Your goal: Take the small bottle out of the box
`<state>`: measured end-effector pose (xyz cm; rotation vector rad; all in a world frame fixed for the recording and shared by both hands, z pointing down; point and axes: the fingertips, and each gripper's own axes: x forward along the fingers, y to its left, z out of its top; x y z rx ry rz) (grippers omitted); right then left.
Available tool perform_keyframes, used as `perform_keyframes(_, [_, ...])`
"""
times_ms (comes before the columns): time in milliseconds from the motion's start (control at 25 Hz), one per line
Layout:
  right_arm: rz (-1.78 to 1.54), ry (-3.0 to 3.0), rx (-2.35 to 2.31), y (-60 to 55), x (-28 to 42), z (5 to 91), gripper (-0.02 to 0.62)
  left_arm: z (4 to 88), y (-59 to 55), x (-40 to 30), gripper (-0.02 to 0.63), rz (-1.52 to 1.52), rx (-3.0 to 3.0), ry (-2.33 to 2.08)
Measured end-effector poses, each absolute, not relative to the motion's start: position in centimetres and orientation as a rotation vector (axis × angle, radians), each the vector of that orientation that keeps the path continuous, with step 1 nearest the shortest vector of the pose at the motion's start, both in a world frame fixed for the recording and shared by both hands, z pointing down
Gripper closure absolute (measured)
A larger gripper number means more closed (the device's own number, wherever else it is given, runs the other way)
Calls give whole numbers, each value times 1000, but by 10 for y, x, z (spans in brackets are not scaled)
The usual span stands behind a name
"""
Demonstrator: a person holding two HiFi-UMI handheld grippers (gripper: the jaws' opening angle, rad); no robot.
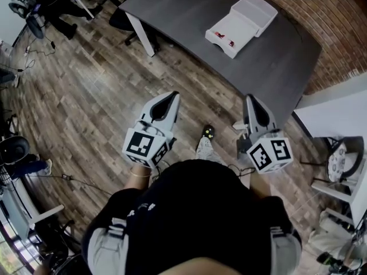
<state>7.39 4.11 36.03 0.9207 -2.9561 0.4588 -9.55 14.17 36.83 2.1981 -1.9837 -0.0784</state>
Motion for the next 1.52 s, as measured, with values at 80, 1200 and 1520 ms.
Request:
perform_keyframes(80, [474, -2954, 931, 20, 76, 362, 594, 369, 122, -95, 601, -63, 2198, -1981])
perform_keyframes(1200, [555, -2956, 883, -146, 89, 383, 592, 386, -43, -88, 600, 110, 2121, -2039])
perform_keyframes(1520, [538, -2924, 987, -179, 98, 388, 586, 395, -94, -95, 600, 215, 2196, -1973])
